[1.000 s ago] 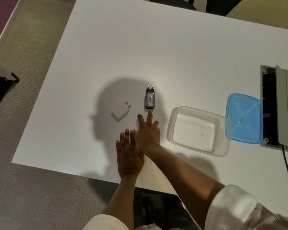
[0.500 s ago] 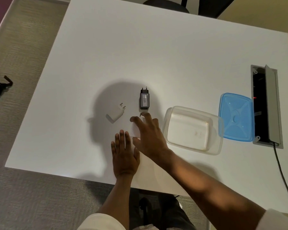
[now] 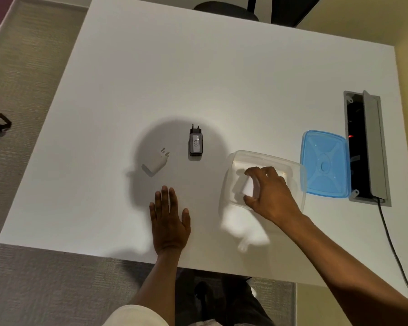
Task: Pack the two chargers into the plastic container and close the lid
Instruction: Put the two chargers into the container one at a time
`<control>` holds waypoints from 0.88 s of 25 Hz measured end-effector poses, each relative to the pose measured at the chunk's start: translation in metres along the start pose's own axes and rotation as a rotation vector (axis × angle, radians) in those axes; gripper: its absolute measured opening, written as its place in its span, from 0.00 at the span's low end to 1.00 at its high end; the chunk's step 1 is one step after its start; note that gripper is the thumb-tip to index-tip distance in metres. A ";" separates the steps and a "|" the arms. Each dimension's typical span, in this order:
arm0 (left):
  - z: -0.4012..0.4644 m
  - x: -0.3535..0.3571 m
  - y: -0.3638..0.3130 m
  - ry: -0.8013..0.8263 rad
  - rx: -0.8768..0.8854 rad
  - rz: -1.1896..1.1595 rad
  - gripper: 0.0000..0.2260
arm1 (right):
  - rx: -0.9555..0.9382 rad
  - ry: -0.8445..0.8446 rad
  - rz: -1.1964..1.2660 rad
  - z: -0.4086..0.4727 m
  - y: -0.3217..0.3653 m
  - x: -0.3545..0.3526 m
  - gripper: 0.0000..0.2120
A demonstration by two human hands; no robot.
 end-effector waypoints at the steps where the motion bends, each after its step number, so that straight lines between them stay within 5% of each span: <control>1: 0.000 0.000 0.000 0.003 0.000 0.008 0.32 | 0.026 0.020 0.003 0.010 -0.007 0.005 0.31; 16: 0.002 0.003 -0.002 0.015 -0.001 0.013 0.32 | -0.006 0.151 -0.085 0.041 -0.014 0.036 0.33; 22: 0.001 0.002 -0.001 0.012 -0.009 -0.008 0.32 | -0.228 -0.253 0.197 0.025 0.065 -0.018 0.21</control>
Point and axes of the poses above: each hand's wrist, its own z-axis towards the middle knuckle, its own x-axis out of the palm, y = z × x, the point moved 7 cm from there along z, towards the middle knuckle, and after that the axes turned 6 degrees about z, right-handed, at the moved point
